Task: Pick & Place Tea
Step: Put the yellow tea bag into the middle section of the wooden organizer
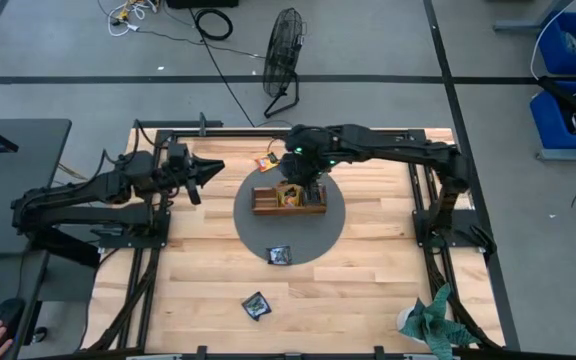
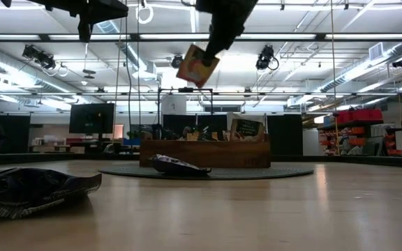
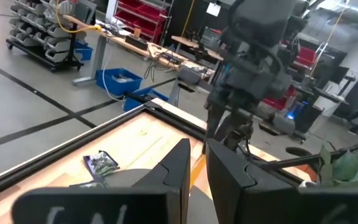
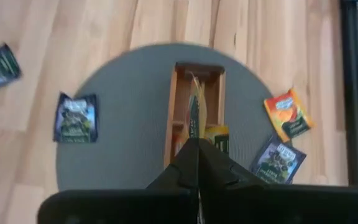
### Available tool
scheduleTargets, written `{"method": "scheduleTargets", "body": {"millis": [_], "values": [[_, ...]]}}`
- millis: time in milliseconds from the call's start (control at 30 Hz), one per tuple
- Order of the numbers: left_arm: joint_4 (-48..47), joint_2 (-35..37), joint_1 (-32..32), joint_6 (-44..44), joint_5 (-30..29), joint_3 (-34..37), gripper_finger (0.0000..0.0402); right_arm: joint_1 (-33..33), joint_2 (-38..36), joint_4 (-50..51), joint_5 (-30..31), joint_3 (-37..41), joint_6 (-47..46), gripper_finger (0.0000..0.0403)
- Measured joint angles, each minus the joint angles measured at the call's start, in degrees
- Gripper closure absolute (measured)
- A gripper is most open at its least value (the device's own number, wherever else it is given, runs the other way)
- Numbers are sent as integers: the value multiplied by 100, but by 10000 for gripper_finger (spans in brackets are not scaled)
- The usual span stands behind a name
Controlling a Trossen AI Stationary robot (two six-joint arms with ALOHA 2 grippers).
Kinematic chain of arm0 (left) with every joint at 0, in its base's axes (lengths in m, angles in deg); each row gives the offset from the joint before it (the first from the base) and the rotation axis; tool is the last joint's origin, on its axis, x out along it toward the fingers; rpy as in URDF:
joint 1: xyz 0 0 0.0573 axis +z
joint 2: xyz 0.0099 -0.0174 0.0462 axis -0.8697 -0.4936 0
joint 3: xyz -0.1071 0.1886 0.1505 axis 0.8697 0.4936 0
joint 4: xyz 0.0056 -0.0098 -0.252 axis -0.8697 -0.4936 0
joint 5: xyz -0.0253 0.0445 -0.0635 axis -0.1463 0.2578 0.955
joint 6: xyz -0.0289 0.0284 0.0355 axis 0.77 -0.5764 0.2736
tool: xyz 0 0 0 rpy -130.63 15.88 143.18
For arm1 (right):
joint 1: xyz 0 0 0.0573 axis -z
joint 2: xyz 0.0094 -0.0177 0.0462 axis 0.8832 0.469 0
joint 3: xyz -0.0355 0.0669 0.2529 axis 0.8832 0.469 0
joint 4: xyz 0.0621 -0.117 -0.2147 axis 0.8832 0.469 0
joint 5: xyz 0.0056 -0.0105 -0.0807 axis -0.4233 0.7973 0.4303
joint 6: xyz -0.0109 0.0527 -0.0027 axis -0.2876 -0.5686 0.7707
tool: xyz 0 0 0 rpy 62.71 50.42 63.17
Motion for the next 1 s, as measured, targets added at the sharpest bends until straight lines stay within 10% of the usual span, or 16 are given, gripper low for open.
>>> {"method": "scheduleTargets", "body": {"millis": [1000], "values": [[-275,-2,0,15,-189,0,346,149,1276,499,199,-22,1442,403]]}}
